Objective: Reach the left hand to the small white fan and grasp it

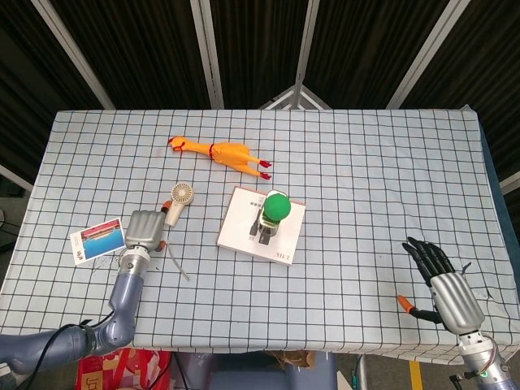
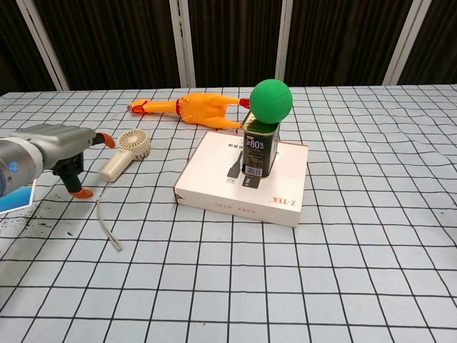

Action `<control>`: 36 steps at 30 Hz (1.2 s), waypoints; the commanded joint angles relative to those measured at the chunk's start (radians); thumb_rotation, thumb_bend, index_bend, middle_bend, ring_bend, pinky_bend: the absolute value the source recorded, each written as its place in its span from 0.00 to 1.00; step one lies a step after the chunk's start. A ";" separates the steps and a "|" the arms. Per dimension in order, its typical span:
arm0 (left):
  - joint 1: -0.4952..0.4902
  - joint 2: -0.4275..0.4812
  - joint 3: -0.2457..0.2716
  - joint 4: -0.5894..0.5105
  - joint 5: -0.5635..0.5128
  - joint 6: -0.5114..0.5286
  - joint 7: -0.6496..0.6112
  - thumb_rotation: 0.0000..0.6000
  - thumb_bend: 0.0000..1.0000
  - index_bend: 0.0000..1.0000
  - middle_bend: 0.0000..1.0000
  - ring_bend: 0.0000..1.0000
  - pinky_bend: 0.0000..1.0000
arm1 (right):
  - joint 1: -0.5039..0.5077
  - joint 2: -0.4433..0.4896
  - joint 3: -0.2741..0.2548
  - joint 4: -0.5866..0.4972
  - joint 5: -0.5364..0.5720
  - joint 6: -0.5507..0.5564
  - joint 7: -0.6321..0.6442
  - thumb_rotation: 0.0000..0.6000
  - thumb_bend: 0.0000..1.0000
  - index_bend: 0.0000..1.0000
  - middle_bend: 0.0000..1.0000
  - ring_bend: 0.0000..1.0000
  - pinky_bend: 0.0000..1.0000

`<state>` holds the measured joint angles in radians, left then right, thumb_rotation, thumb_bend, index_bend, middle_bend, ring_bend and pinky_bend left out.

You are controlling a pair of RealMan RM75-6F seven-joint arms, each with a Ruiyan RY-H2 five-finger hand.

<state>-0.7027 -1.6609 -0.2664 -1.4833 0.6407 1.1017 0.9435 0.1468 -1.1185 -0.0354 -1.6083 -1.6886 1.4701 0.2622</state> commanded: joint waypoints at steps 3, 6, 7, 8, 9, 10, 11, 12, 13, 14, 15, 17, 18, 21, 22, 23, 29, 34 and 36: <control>-0.014 -0.009 0.009 0.009 -0.009 0.002 -0.004 1.00 0.42 0.12 1.00 0.80 0.85 | 0.000 0.001 0.000 0.000 0.000 0.000 0.000 1.00 0.29 0.00 0.00 0.00 0.06; -0.021 -0.013 0.014 0.011 -0.010 0.005 -0.008 1.00 0.42 0.12 1.00 0.80 0.85 | 0.001 0.000 -0.001 0.000 -0.001 -0.001 -0.001 1.00 0.29 0.00 0.00 0.00 0.06; -0.024 -0.013 0.016 0.011 -0.011 0.006 -0.010 1.00 0.43 0.12 1.00 0.80 0.85 | 0.001 0.000 -0.001 0.000 -0.001 -0.001 -0.001 1.00 0.29 0.00 0.00 0.00 0.06; -0.026 -0.014 0.017 0.012 -0.010 0.007 -0.011 1.00 0.44 0.12 1.00 0.80 0.85 | 0.001 0.000 -0.001 0.000 -0.001 -0.001 -0.002 1.00 0.29 0.00 0.00 0.00 0.06; -0.027 -0.015 0.018 0.012 -0.009 0.008 -0.014 1.00 0.45 0.12 1.00 0.80 0.85 | 0.001 0.000 -0.001 0.000 -0.001 -0.001 -0.002 1.00 0.29 0.00 0.00 0.00 0.06; -0.029 -0.016 0.020 0.013 -0.008 0.010 -0.020 1.00 0.45 0.12 1.00 0.80 0.85 | 0.001 0.000 -0.001 -0.001 -0.001 -0.001 -0.002 1.00 0.29 0.00 0.00 0.00 0.06; -0.030 -0.016 0.021 0.013 -0.008 0.010 -0.022 1.00 0.45 0.12 1.00 0.80 0.85 | 0.001 0.000 -0.001 -0.001 -0.001 -0.001 -0.003 1.00 0.29 0.00 0.00 0.00 0.06; -0.031 -0.016 0.022 0.014 -0.008 0.011 -0.023 1.00 0.45 0.12 1.00 0.80 0.85 | 0.001 0.000 -0.001 -0.001 -0.001 -0.001 -0.003 1.00 0.29 0.00 0.00 0.00 0.06; -0.034 -0.016 0.024 0.016 -0.009 0.011 -0.024 1.00 0.45 0.12 1.00 0.80 0.85 | 0.001 0.000 -0.002 -0.001 -0.002 -0.001 -0.003 1.00 0.29 0.00 0.00 0.00 0.06; -0.036 -0.017 0.025 0.017 -0.010 0.012 -0.024 1.00 0.45 0.12 1.00 0.80 0.85 | 0.001 0.000 -0.001 -0.001 -0.001 -0.001 -0.003 1.00 0.29 0.00 0.00 0.00 0.06; -0.037 -0.017 0.026 0.018 -0.011 0.012 -0.026 1.00 0.45 0.12 1.00 0.80 0.85 | 0.001 0.000 -0.001 -0.001 -0.001 -0.001 -0.003 1.00 0.29 0.00 0.00 0.00 0.06; -0.040 -0.019 0.028 0.019 -0.014 0.013 -0.029 1.00 0.45 0.12 1.00 0.80 0.85 | 0.001 0.001 -0.001 -0.002 -0.001 -0.001 -0.003 1.00 0.29 0.00 0.00 0.00 0.06; -0.041 -0.019 0.031 0.019 -0.015 0.013 -0.029 1.00 0.45 0.12 1.00 0.80 0.85 | 0.001 0.000 -0.001 -0.001 -0.001 -0.001 -0.002 1.00 0.29 0.00 0.00 0.00 0.06; -0.045 -0.020 0.038 0.022 -0.019 0.015 -0.029 1.00 0.45 0.12 1.00 0.80 0.85 | 0.001 0.000 -0.001 -0.001 -0.001 -0.001 -0.002 1.00 0.29 0.00 0.00 0.00 0.06; -0.046 -0.021 0.039 0.022 -0.021 0.015 -0.030 1.00 0.45 0.12 1.00 0.80 0.85 | 0.001 0.000 -0.001 -0.001 -0.001 -0.001 -0.002 1.00 0.29 0.00 0.00 0.00 0.06; -0.046 -0.021 0.041 0.023 -0.022 0.015 -0.031 1.00 0.45 0.12 1.00 0.80 0.85 | 0.001 0.000 -0.001 -0.001 -0.001 -0.001 -0.002 1.00 0.29 0.00 0.00 0.00 0.06; -0.050 -0.027 0.054 0.029 -0.026 0.017 -0.036 1.00 0.45 0.13 1.00 0.80 0.85 | 0.001 0.000 0.000 -0.001 0.001 -0.001 -0.002 1.00 0.29 0.00 0.00 0.00 0.06; -0.050 -0.033 0.065 0.041 -0.034 0.016 -0.041 1.00 0.45 0.14 1.00 0.80 0.85 | 0.001 0.001 0.000 -0.002 0.002 0.000 0.000 1.00 0.29 0.00 0.00 0.00 0.06; -0.051 -0.037 0.072 0.050 -0.038 0.013 -0.039 1.00 0.45 0.14 1.00 0.80 0.85 | 0.001 0.001 0.001 -0.004 0.002 -0.001 0.002 1.00 0.29 0.00 0.00 0.00 0.06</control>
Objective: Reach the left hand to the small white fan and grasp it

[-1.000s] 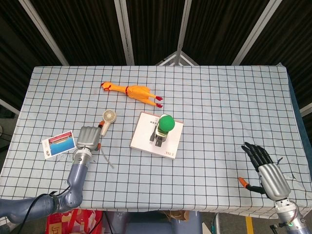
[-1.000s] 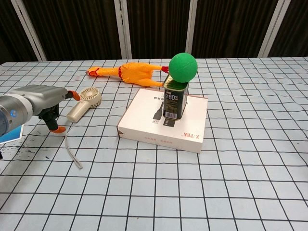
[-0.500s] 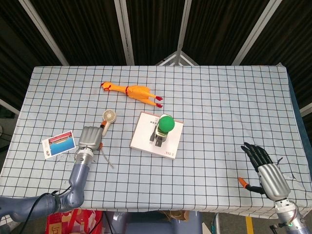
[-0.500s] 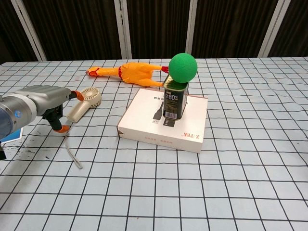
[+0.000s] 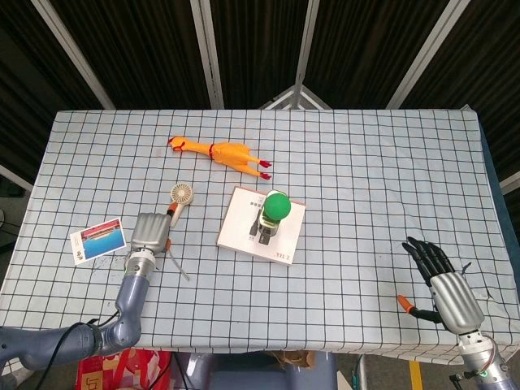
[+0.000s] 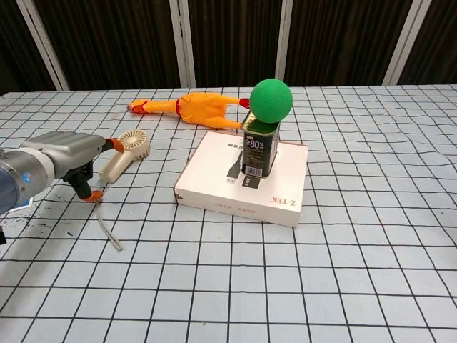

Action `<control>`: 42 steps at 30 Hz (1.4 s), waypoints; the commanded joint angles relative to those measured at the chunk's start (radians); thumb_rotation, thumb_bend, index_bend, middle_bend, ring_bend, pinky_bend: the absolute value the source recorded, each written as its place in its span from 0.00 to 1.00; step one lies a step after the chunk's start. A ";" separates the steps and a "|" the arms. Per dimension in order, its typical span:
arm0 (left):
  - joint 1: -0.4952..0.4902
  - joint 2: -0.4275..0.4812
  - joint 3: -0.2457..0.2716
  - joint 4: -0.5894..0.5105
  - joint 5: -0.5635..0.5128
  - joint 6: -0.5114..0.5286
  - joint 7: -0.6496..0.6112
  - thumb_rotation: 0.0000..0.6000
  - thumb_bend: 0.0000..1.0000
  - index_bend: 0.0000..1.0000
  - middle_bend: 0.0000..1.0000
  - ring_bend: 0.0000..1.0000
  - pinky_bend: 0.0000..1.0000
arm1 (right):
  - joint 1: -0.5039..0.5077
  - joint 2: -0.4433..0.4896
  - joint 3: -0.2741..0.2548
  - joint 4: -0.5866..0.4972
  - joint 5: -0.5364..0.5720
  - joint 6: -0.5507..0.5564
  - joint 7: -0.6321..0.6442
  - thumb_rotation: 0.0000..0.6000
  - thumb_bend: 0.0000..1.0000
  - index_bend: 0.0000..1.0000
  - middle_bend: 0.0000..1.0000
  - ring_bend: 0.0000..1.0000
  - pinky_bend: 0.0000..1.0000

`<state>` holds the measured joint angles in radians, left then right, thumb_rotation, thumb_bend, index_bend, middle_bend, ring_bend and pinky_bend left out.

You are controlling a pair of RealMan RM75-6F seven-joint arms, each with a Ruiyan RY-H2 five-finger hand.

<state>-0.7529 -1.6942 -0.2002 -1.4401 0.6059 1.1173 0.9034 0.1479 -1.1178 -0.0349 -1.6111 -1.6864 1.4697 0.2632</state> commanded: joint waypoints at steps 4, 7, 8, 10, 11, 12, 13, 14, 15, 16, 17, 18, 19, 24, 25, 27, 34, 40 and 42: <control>-0.003 -0.012 0.014 0.023 -0.014 -0.009 0.002 1.00 0.45 0.15 1.00 0.80 0.85 | 0.000 0.000 0.000 -0.001 0.000 0.000 0.001 1.00 0.29 0.00 0.00 0.00 0.06; -0.006 -0.018 0.020 0.031 -0.019 -0.014 0.002 1.00 0.45 0.15 1.00 0.80 0.85 | 0.000 0.000 0.000 -0.001 0.001 0.000 0.002 1.00 0.29 0.00 0.00 0.00 0.06; -0.007 -0.020 0.022 0.033 -0.020 -0.015 0.003 1.00 0.45 0.15 1.00 0.80 0.85 | 0.000 0.000 0.000 -0.001 0.001 0.000 0.002 1.00 0.29 0.00 0.00 0.00 0.06; -0.008 -0.021 0.025 0.034 -0.022 -0.016 0.004 1.00 0.45 0.15 1.00 0.80 0.85 | 0.000 0.000 0.000 -0.001 0.000 0.000 0.002 1.00 0.29 0.00 0.00 0.00 0.06; -0.009 -0.021 0.026 0.034 -0.024 -0.015 0.005 1.00 0.45 0.15 1.00 0.80 0.85 | -0.001 0.000 -0.001 -0.001 -0.001 0.001 0.001 1.00 0.29 0.00 0.00 0.00 0.06; -0.009 -0.021 0.027 0.033 -0.024 -0.015 0.005 1.00 0.45 0.15 1.00 0.80 0.85 | -0.001 -0.001 -0.001 -0.001 -0.002 0.001 0.001 1.00 0.29 0.00 0.00 0.00 0.06; -0.009 -0.021 0.028 0.033 -0.025 -0.014 0.006 1.00 0.45 0.15 1.00 0.80 0.85 | -0.001 -0.001 -0.001 0.000 -0.002 0.001 0.000 1.00 0.29 0.00 0.00 0.00 0.06; -0.010 -0.019 0.031 0.031 -0.026 -0.013 0.008 1.00 0.45 0.15 1.00 0.80 0.85 | -0.001 -0.001 -0.002 -0.001 -0.002 0.002 0.000 1.00 0.29 0.00 0.00 0.00 0.06; -0.010 -0.018 0.032 0.030 -0.026 -0.011 0.009 1.00 0.45 0.15 1.00 0.80 0.85 | -0.001 -0.001 -0.002 -0.001 -0.002 0.002 0.001 1.00 0.29 0.00 0.00 0.00 0.06; -0.009 -0.017 0.033 0.028 -0.025 -0.010 0.008 1.00 0.45 0.15 1.00 0.80 0.85 | -0.001 -0.001 -0.002 -0.001 -0.002 0.002 0.002 1.00 0.29 0.00 0.00 0.00 0.06; -0.009 -0.015 0.033 0.024 -0.021 -0.005 0.005 1.00 0.45 0.14 1.00 0.80 0.85 | -0.002 -0.001 -0.002 -0.002 -0.001 0.002 0.003 1.00 0.29 0.00 0.00 0.00 0.06; -0.008 -0.013 0.032 0.021 -0.015 0.000 0.000 1.00 0.45 0.14 1.00 0.80 0.85 | -0.002 -0.001 -0.001 -0.002 0.000 0.002 0.003 1.00 0.29 0.00 0.00 0.00 0.06; -0.006 -0.011 0.032 0.017 -0.006 0.006 -0.006 1.00 0.45 0.14 1.00 0.80 0.85 | -0.002 -0.001 -0.001 -0.002 0.000 0.002 0.004 1.00 0.29 0.00 0.00 0.00 0.06; 0.016 0.017 0.015 -0.033 0.086 0.063 -0.089 1.00 0.45 0.10 1.00 0.79 0.85 | -0.002 -0.002 -0.002 -0.002 -0.001 0.002 0.002 1.00 0.29 0.00 0.00 0.00 0.06; 0.024 0.029 0.012 -0.051 0.111 0.081 -0.109 1.00 0.45 0.10 1.00 0.79 0.85 | -0.002 -0.002 -0.003 -0.002 -0.002 0.002 0.000 1.00 0.29 0.00 0.00 0.00 0.06; 0.035 0.049 0.012 -0.078 0.152 0.108 -0.132 1.00 0.45 0.08 0.99 0.77 0.85 | -0.003 -0.002 -0.003 -0.002 -0.003 0.003 0.000 1.00 0.29 0.00 0.00 0.00 0.06; 0.100 0.148 0.039 -0.188 0.301 0.208 -0.222 1.00 0.43 0.01 0.83 0.61 0.74 | -0.004 -0.002 -0.002 -0.001 -0.001 0.004 -0.004 1.00 0.29 0.00 0.00 0.00 0.06; 0.219 0.266 0.125 -0.288 0.501 0.331 -0.382 1.00 0.35 0.00 0.37 0.21 0.31 | -0.004 -0.004 0.000 0.002 0.002 0.003 -0.014 1.00 0.29 0.00 0.00 0.00 0.06; 0.266 0.307 0.164 -0.309 0.568 0.370 -0.452 1.00 0.26 0.00 0.16 0.05 0.10 | -0.005 -0.006 0.001 0.003 0.003 0.005 -0.020 1.00 0.29 0.00 0.00 0.00 0.06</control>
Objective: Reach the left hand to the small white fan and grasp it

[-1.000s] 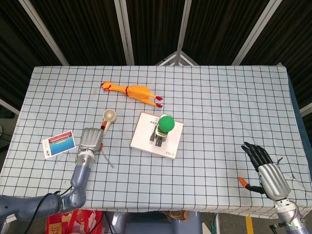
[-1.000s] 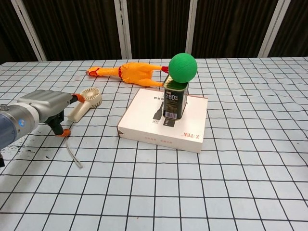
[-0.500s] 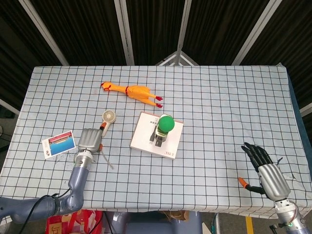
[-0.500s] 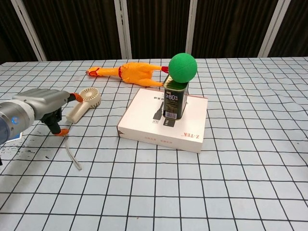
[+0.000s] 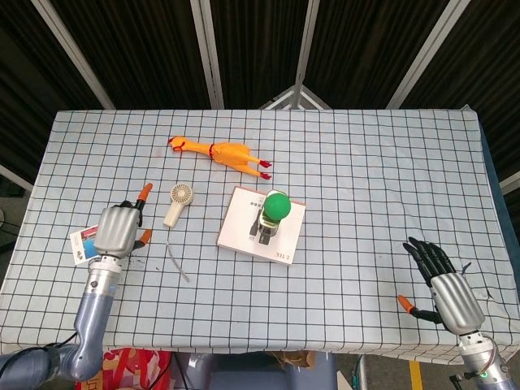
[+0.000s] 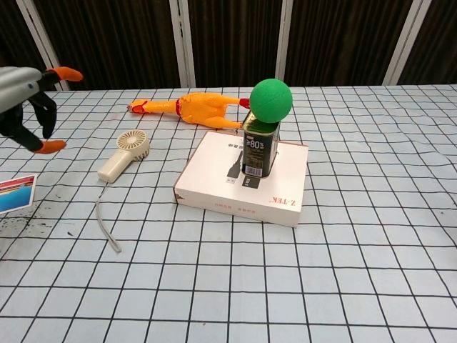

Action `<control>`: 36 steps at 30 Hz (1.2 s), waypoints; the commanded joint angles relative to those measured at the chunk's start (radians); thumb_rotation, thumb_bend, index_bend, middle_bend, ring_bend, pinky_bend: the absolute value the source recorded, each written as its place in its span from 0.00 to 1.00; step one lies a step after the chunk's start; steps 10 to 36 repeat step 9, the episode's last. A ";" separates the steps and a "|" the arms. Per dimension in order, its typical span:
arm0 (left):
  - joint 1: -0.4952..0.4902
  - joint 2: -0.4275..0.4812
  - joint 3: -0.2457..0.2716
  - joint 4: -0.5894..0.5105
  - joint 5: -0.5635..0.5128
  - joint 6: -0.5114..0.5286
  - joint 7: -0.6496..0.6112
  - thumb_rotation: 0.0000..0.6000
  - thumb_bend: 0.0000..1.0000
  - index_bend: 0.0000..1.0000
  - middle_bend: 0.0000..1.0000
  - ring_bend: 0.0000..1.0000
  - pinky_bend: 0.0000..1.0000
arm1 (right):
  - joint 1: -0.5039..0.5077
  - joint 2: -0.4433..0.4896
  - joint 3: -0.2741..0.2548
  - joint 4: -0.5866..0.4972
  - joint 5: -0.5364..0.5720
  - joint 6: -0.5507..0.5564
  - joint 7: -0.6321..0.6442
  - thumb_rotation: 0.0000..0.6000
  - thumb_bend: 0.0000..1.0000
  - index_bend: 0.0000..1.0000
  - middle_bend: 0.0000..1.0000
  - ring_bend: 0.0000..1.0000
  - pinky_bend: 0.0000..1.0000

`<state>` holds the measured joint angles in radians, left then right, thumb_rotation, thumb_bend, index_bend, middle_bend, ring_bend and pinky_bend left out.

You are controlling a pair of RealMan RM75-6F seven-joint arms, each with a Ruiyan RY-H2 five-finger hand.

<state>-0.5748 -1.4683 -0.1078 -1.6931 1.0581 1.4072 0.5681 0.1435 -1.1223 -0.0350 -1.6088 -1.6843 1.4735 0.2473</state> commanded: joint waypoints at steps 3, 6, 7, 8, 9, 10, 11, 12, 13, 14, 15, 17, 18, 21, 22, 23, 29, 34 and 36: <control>0.148 0.132 0.123 -0.067 0.189 0.132 -0.187 1.00 0.18 0.00 0.00 0.00 0.00 | -0.002 -0.003 0.001 0.000 0.001 0.002 -0.013 1.00 0.29 0.00 0.00 0.00 0.06; 0.213 0.182 0.180 -0.051 0.274 0.203 -0.227 1.00 0.14 0.00 0.00 0.00 0.00 | -0.001 -0.006 0.004 -0.001 0.006 -0.001 -0.026 1.00 0.29 0.00 0.00 0.00 0.06; 0.228 0.191 0.192 -0.040 0.294 0.221 -0.231 1.00 0.13 0.00 0.00 0.00 0.00 | -0.001 -0.007 0.004 -0.001 0.007 -0.002 -0.029 1.00 0.29 0.00 0.00 0.00 0.06; 0.252 0.201 0.207 -0.019 0.323 0.253 -0.234 1.00 0.13 0.00 0.00 0.00 0.00 | -0.002 -0.008 0.005 -0.001 0.010 -0.004 -0.033 1.00 0.29 0.00 0.00 0.00 0.06; 0.269 0.205 0.215 -0.003 0.343 0.276 -0.239 1.00 0.12 0.00 0.00 0.00 0.00 | -0.002 -0.008 0.005 -0.001 0.012 -0.004 -0.035 1.00 0.29 0.00 0.00 0.00 0.06; 0.269 0.205 0.215 -0.003 0.343 0.276 -0.239 1.00 0.12 0.00 0.00 0.00 0.00 | -0.002 -0.008 0.005 -0.001 0.012 -0.004 -0.035 1.00 0.29 0.00 0.00 0.00 0.06; 0.269 0.205 0.215 -0.003 0.343 0.276 -0.239 1.00 0.12 0.00 0.00 0.00 0.00 | -0.002 -0.008 0.005 -0.001 0.012 -0.004 -0.035 1.00 0.29 0.00 0.00 0.00 0.06; 0.269 0.205 0.215 -0.003 0.343 0.276 -0.239 1.00 0.12 0.00 0.00 0.00 0.00 | -0.002 -0.008 0.005 -0.001 0.012 -0.004 -0.035 1.00 0.29 0.00 0.00 0.00 0.06; 0.269 0.205 0.215 -0.003 0.343 0.276 -0.239 1.00 0.12 0.00 0.00 0.00 0.00 | -0.002 -0.008 0.005 -0.001 0.012 -0.004 -0.035 1.00 0.29 0.00 0.00 0.00 0.06; 0.269 0.205 0.215 -0.003 0.343 0.276 -0.239 1.00 0.12 0.00 0.00 0.00 0.00 | -0.002 -0.008 0.005 -0.001 0.012 -0.004 -0.035 1.00 0.29 0.00 0.00 0.00 0.06; 0.269 0.205 0.215 -0.003 0.343 0.276 -0.239 1.00 0.12 0.00 0.00 0.00 0.00 | -0.002 -0.008 0.005 -0.001 0.012 -0.004 -0.035 1.00 0.29 0.00 0.00 0.00 0.06; 0.269 0.205 0.215 -0.003 0.343 0.276 -0.239 1.00 0.12 0.00 0.00 0.00 0.00 | -0.002 -0.008 0.005 -0.001 0.012 -0.004 -0.035 1.00 0.29 0.00 0.00 0.00 0.06; 0.269 0.205 0.215 -0.003 0.343 0.276 -0.239 1.00 0.12 0.00 0.00 0.00 0.00 | -0.002 -0.008 0.005 -0.001 0.012 -0.004 -0.035 1.00 0.29 0.00 0.00 0.00 0.06; 0.269 0.205 0.215 -0.003 0.343 0.276 -0.239 1.00 0.12 0.00 0.00 0.00 0.00 | -0.002 -0.008 0.005 -0.001 0.012 -0.004 -0.035 1.00 0.29 0.00 0.00 0.00 0.06; 0.269 0.205 0.215 -0.003 0.343 0.276 -0.239 1.00 0.12 0.00 0.00 0.00 0.00 | -0.002 -0.008 0.005 -0.001 0.012 -0.004 -0.035 1.00 0.29 0.00 0.00 0.00 0.06; 0.269 0.205 0.215 -0.003 0.343 0.276 -0.239 1.00 0.12 0.00 0.00 0.00 0.00 | -0.002 -0.008 0.005 -0.001 0.012 -0.004 -0.035 1.00 0.29 0.00 0.00 0.00 0.06; 0.269 0.205 0.215 -0.003 0.343 0.276 -0.239 1.00 0.12 0.00 0.00 0.00 0.00 | -0.002 -0.008 0.005 -0.001 0.012 -0.004 -0.035 1.00 0.29 0.00 0.00 0.00 0.06; 0.269 0.205 0.215 -0.003 0.343 0.276 -0.239 1.00 0.12 0.00 0.00 0.00 0.00 | -0.002 -0.008 0.005 -0.001 0.012 -0.004 -0.035 1.00 0.29 0.00 0.00 0.00 0.06; 0.269 0.205 0.215 -0.003 0.343 0.276 -0.239 1.00 0.12 0.00 0.00 0.00 0.00 | -0.002 -0.008 0.005 -0.001 0.012 -0.004 -0.035 1.00 0.29 0.00 0.00 0.00 0.06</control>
